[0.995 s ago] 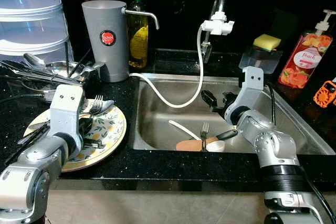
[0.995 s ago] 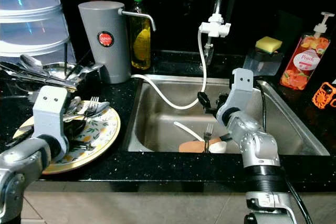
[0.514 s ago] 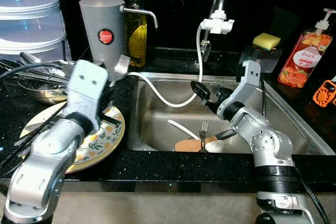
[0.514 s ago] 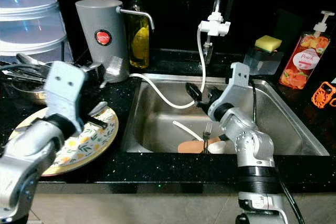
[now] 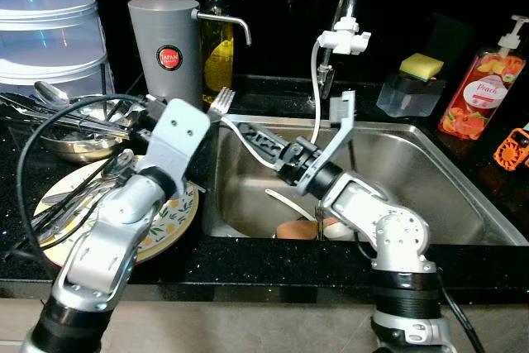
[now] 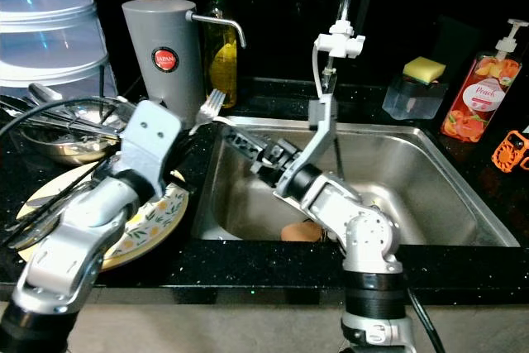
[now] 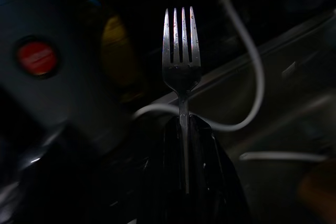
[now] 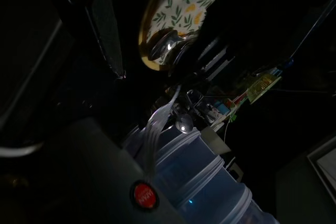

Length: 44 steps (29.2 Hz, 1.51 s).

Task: Kitchen organization

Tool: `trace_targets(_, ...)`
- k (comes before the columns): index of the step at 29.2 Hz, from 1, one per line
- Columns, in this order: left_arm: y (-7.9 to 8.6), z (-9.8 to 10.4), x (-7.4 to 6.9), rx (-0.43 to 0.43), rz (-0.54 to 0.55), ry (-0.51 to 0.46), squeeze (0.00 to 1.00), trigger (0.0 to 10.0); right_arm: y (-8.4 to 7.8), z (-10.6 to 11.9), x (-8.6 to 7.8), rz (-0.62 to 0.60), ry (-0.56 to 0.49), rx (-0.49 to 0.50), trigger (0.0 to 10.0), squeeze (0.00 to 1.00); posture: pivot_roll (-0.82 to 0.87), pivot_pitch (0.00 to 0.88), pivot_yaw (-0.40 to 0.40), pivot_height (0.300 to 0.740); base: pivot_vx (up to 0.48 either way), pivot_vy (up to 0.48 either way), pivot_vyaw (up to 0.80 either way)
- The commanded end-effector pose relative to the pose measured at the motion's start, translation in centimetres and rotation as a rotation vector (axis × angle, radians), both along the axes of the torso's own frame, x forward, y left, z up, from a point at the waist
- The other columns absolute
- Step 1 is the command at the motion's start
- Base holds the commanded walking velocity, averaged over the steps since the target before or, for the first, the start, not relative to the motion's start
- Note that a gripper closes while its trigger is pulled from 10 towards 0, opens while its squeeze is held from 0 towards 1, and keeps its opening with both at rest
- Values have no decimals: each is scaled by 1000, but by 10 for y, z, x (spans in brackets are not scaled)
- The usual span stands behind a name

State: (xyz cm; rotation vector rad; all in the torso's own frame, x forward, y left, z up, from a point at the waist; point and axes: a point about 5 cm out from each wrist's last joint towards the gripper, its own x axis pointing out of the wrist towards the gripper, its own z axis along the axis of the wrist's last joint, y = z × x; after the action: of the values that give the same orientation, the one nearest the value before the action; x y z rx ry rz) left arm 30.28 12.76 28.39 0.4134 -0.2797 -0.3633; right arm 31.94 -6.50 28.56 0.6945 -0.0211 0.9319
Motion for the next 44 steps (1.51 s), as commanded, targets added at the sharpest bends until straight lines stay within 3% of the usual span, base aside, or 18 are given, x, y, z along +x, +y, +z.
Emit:
trace_targets(1,-13,-3,-1,1,-66,12,0,10000,0,-3,-1,-18,5,-25,10000,0,135,71,-56,740,0,0,0)
trace_targets(4,-35,-9,-8,-24,-176,28,0,10000,2,-5,1,-47,31,-34,10000,0,133,72,-54,740,0,0,0)
trace_targets(14,-46,-19,-14,-32,-239,45,0,10000,-3,-5,5,-85,66,-20,10000,0,136,72,-55,740,0,0,0)
trace_targets(15,-45,-21,-14,-31,-234,50,0,10000,-2,-5,5,-85,64,-17,5922,0,141,70,-56,740,0,0,0)
trace_targets(16,-43,-22,-13,-32,-227,55,0,10000,-2,-4,5,-86,63,-10,0,0,141,70,-56,740,0,0,0)
trace_targets(40,-38,-27,-10,-23,-193,64,0,10000,-3,1,0,-56,54,32,0,0,135,72,-60,740,0,0,0)
trace_targets(41,-37,-26,-9,-43,-188,65,1000,10000,-2,0,0,-54,55,23,0,0,137,71,-62,740,0,0,0)
trace_targets(42,-36,-25,-9,-51,-185,57,1000,10000,-2,-1,1,-58,57,2,9922,0,137,70,-64,740,0,0,0)
trace_targets(44,-36,-25,-9,-51,-185,57,1000,10000,-2,-1,1,-58,57,2,9922,0,137,70,-64,740,0,0,0)
